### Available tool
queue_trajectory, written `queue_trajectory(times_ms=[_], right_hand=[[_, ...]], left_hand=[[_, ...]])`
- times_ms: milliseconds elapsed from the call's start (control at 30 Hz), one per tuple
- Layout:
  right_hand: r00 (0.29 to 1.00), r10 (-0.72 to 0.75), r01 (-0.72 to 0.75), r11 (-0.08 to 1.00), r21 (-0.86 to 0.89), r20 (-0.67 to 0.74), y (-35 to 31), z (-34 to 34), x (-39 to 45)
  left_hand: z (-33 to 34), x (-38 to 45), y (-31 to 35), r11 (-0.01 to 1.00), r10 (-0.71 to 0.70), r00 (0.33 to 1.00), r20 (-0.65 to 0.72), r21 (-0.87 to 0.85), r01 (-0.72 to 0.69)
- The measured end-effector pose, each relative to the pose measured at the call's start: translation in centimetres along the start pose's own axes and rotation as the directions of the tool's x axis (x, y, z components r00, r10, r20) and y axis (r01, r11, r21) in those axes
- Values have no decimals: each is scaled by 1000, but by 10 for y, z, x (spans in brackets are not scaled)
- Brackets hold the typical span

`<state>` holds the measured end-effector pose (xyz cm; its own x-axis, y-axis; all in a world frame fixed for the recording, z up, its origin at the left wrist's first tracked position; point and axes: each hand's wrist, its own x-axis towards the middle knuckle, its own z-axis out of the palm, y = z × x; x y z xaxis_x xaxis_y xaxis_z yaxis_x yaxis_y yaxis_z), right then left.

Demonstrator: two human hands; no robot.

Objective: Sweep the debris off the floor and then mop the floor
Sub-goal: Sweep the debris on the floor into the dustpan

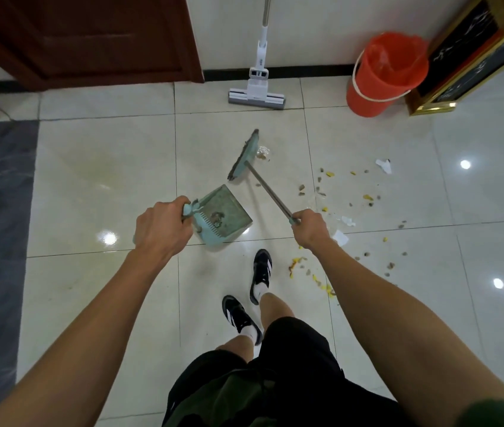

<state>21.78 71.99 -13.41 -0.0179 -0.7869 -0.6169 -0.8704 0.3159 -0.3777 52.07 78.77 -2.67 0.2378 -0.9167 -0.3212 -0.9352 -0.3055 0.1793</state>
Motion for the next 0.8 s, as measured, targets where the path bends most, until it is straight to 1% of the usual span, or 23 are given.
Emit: queue_trajectory(times_ms=[167,300,433,533,700,800], right_hand=[[999,15,-16,999,41,31,-20,-11,53],[997,11,-19,993,114,73,-40,-22,95],[993,18,-29,995,91,116,-50,-35,119],[986,94,-96,995,13,141,-44,-38,122],[969,201,-202,979,-12,144,-10,-35,96],[961,253,-251,967,-28,113,17,-29,66]], left_hand=[[-9,47,11,999,-32,999,25,40,31],[-14,78,24,995,-48,998,36,86,45],[-12,97,30,992,-46,997,66,116,38],[-9,105,35,989,-11,996,86,148,-2],[-9,105,46,984,79,989,124,147,-97],[-8,96,47,974,134,981,141,163,-157]])
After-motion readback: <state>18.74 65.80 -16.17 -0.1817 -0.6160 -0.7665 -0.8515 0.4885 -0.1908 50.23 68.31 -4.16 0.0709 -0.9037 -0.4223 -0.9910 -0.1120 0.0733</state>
